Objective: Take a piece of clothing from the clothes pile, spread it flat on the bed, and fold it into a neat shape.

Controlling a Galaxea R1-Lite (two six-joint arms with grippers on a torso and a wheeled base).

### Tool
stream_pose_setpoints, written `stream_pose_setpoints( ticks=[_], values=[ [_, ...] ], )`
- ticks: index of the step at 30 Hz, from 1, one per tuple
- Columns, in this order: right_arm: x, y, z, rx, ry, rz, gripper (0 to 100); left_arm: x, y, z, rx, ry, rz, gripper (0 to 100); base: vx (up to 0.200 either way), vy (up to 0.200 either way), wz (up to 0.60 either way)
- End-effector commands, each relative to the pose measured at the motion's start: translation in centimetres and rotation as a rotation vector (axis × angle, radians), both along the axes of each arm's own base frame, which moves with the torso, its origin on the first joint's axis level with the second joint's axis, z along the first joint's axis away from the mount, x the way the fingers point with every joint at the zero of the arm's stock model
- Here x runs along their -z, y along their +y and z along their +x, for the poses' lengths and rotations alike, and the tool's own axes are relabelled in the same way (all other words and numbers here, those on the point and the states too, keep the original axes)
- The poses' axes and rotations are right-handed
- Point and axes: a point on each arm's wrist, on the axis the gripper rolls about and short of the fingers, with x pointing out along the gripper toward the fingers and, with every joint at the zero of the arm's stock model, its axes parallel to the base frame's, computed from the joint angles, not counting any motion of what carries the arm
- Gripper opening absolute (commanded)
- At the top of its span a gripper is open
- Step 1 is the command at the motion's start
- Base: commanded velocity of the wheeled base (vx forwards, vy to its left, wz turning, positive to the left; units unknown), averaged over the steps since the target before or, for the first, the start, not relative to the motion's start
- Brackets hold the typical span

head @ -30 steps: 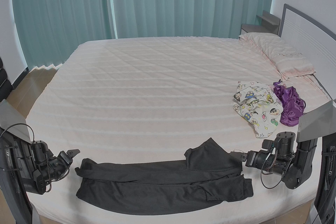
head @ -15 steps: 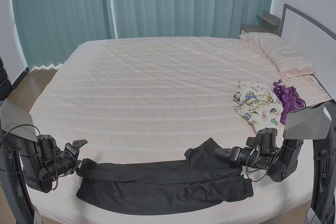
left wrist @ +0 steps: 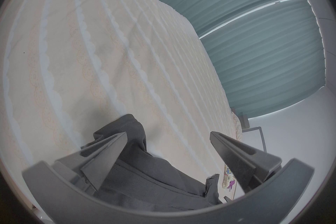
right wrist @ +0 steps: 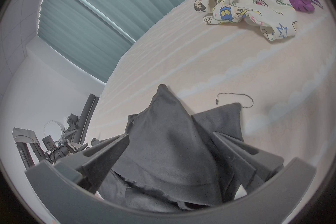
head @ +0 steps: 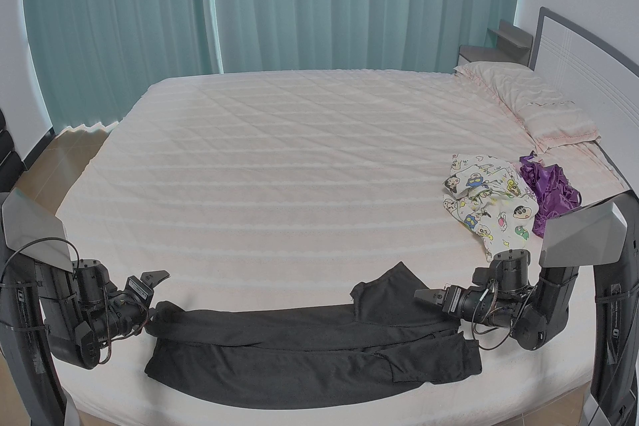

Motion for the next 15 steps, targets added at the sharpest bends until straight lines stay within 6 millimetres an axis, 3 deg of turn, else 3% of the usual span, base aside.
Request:
stream_pose_setpoints(
  ticks=[1,15],
  values=[
    [0.4,0.0,-0.4,-0.006,0.019,-0.007,0,0.0,0.0,0.1,0.0,-0.013,0.002,100,0.0,0.0,0.0],
    [-0.8,-1.8,-3.4,-0.026,0.045,-0.085,0,0.0,0.0,0.0,-0.001,-0.012,0.003,100,0.0,0.0,0.0]
  ],
)
